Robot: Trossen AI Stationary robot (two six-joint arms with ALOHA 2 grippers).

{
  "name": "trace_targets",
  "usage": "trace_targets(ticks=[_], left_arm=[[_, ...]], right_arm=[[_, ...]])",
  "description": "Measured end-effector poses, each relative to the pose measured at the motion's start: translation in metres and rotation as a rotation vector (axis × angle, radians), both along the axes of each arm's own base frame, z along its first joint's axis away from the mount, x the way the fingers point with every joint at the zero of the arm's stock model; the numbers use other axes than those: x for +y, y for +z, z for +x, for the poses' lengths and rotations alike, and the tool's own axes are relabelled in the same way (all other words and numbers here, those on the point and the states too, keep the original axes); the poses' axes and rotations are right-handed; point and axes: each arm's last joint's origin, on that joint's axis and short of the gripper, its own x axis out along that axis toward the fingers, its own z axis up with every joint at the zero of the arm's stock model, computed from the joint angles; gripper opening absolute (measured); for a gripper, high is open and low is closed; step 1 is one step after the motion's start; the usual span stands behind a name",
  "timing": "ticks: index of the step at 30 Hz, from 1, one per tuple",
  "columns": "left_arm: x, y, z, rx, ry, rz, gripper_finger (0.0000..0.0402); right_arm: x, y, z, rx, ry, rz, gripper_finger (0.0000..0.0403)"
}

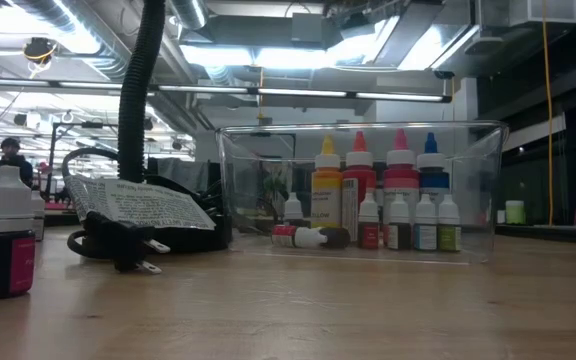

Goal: Pick & Place food coloring
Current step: Put the big purple food coloring bottle into the transparent bin

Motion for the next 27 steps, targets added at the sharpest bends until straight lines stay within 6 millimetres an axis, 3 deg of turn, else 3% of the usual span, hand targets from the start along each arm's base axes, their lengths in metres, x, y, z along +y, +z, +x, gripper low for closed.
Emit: trace_targets(ticks=[7, 18, 27], left_arm=[[0.000, 0.000, 0.002, 0.028, -0.048, 0.006, 0.0213], [0.000, -0.001, 0.001, 0.046, -0.036, -0.010, 0.0082], [-0.021, 0.018, 0.007, -0.056, -0.173, -0.017, 0.0081]], right_arm=[[0.002, 0.005, 0.004, -0.071, 0.016, 0.005, 0.0329], [0.002, 0.005, 0.004, -0.070, 0.020, 0.011, 0.0329], [0.017, 0.009, 0.001, -0.085, 0.096, 0.092, 0.0329]])
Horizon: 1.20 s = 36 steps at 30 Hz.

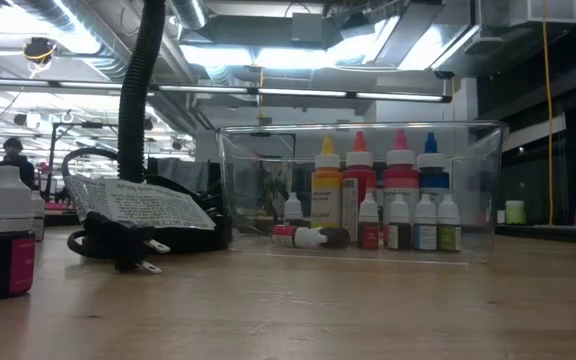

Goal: Pick & Place food coloring
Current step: Put the big purple food coloring bottle into the transparent bin

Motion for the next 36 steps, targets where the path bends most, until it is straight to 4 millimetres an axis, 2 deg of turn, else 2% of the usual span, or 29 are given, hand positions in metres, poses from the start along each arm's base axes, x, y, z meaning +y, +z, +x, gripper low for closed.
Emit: trace_targets(ticks=[7, 13, 16, 19, 22, 28, 36], left_arm=[[-0.033, 0.045, 0.012, -0.046, -0.214, -0.056, 0.0078], [-0.055, 0.107, 0.029, -0.073, -0.449, -0.101, 0.0084], [-0.059, 0.139, 0.038, -0.100, -0.545, -0.126, 0.0081], [-0.058, 0.168, 0.045, -0.125, -0.627, -0.150, 0.0078], [-0.055, 0.193, 0.051, -0.141, -0.701, -0.176, 0.0079], [-0.042, 0.223, 0.067, -0.225, -0.817, -0.297, 0.0078], [-0.025, 0.234, 0.100, -0.246, -0.937, -0.424, 0.0082]], right_arm=[[0.030, 0.027, -0.015, -0.109, 0.156, 0.112, 0.0329], [0.052, 0.069, -0.034, -0.205, 0.202, 0.198, 0.0329], [0.059, 0.086, -0.045, -0.226, 0.210, 0.242, 0.0329], [0.062, 0.096, -0.055, -0.187, 0.150, 0.280, 0.0329], [0.063, 0.100, -0.062, -0.154, 0.113, 0.284, 0.0329], [0.065, 0.099, -0.063, -0.141, 0.098, 0.277, 0.0318], [0.072, 0.082, -0.048, -0.087, 0.098, 0.279, 0.0287]])
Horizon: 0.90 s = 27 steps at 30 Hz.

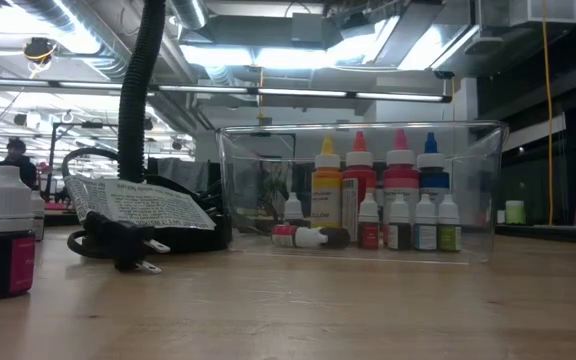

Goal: Pick & Place food coloring
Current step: Put the big purple food coloring bottle into the transparent bin

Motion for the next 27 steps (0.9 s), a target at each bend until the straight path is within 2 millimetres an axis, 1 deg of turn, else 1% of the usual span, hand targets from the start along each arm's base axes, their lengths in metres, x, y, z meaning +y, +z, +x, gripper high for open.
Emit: trace_targets(ticks=[5, 8, 11, 16, 22, 27], left_arm=[[0.011, 0.004, 0.019, -0.040, -0.063, -0.023, 0.0077], [0.018, 0.006, 0.028, -0.053, -0.097, -0.040, 0.0079], [0.022, 0.006, 0.032, -0.041, -0.112, -0.053, 0.0081], [0.025, 0.007, 0.035, -0.044, -0.117, -0.046, 0.0077], [0.033, 0.007, 0.041, -0.042, -0.080, -0.053, 0.0081], [0.040, 0.007, 0.047, -0.042, -0.062, -0.052, 0.0076]], right_arm=[[0.005, -0.014, 0.009, 0.060, 0.038, 0.005, 0.0280], [0.007, -0.020, 0.007, 0.110, 0.036, -0.010, 0.0279], [0.008, -0.026, 0.005, 0.161, 0.025, -0.047, 0.0279], [0.009, -0.028, 0.003, 0.210, 0.019, -0.015, 0.0279], [0.011, -0.032, 0.006, 0.224, 0.015, -0.003, 0.0279], [0.015, -0.036, 0.007, 0.234, 0.020, -0.009, 0.0279]])
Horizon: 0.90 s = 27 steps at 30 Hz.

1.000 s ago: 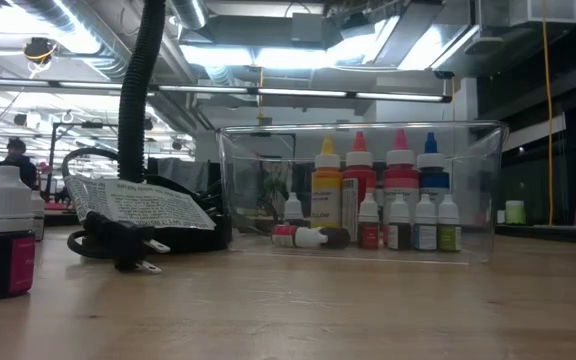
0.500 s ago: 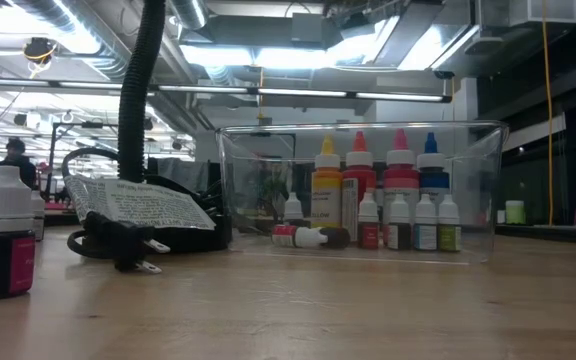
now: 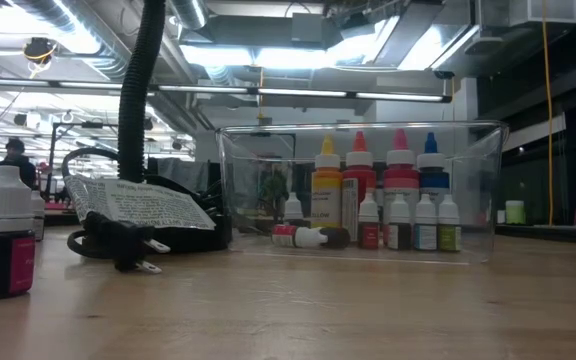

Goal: Pick & Place food coloring
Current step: Put the big purple food coloring bottle into the transparent bin

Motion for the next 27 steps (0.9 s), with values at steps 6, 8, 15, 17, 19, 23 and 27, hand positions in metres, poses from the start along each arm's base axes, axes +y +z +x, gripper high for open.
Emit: trace_targets(ticks=[6, 8, 15, 17, 19, 23, 27], left_arm=[[0.0030, -0.0001, 0.0024, 0.004, -0.008, -0.002, 0.0081], [0.0034, -0.0001, 0.0028, 0.004, -0.007, -0.002, 0.0080], [0.0042, -0.0001, 0.0034, 0.003, -0.002, -0.001, 0.0080], [0.0046, -0.0002, 0.0035, 0.003, 0.000, 0.001, 0.0082], [0.0048, -0.0003, 0.0036, 0.003, 0.002, 0.004, 0.0080], [0.0065, -0.0003, 0.0048, 0.005, 0.009, 0.001, 0.0079], [0.0091, -0.0005, 0.0068, 0.009, 0.018, -0.004, 0.0096]], right_arm=[[0.0018, -0.0007, -0.0007, 0.004, 0.003, 0.000, 0.0276], [0.0018, -0.0007, -0.0007, 0.003, 0.003, 0.000, 0.0267], [0.0016, -0.0006, -0.0005, 0.001, -0.001, -0.003, 0.0198], [0.0017, -0.0006, -0.0005, 0.001, 0.003, 0.000, 0.0175], [0.0019, -0.0004, -0.0005, 0.000, 0.005, 0.001, 0.0151], [0.0019, -0.0005, -0.0006, 0.001, 0.005, 0.000, 0.0116], [0.0018, -0.0008, -0.0008, 0.004, 0.008, -0.002, 0.0116]])
